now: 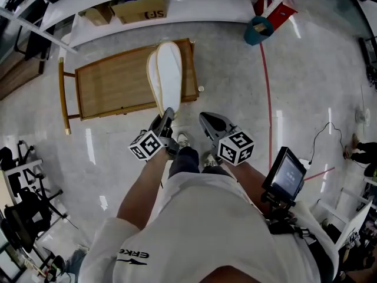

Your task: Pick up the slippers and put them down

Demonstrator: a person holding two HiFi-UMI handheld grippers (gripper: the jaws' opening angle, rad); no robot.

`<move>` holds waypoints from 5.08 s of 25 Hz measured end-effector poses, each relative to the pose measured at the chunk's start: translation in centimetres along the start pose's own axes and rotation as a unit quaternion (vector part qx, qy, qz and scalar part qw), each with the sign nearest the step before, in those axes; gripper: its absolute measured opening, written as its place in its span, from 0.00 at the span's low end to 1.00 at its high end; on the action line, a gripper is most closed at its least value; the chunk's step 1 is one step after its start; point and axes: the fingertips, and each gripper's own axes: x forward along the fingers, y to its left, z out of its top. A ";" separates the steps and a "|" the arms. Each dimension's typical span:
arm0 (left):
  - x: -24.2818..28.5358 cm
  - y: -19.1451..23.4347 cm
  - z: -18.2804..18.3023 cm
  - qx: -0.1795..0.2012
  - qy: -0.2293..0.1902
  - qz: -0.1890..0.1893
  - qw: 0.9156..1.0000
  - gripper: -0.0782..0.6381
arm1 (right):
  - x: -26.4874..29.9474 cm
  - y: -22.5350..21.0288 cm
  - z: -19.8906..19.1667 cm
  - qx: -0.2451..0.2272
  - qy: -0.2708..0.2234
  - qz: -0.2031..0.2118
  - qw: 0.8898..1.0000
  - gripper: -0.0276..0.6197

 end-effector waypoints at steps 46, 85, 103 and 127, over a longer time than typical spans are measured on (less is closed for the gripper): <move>-16.0 -19.5 -5.8 0.057 -0.191 -0.062 0.978 0.19 | -16.4 9.0 2.6 -0.069 -0.091 0.145 0.983 0.05; -28.5 -7.4 5.4 0.002 -0.261 -0.013 0.965 0.20 | -2.4 23.3 -0.4 -0.093 -0.031 0.199 0.975 0.05; -32.8 -0.6 10.1 -0.023 -0.270 0.015 0.962 0.20 | 5.7 29.0 -1.8 -0.095 -0.005 0.221 0.971 0.05; -23.8 6.8 20.6 -0.031 -0.280 0.090 0.955 0.20 | 21.2 24.4 6.7 -0.065 0.014 0.275 0.959 0.05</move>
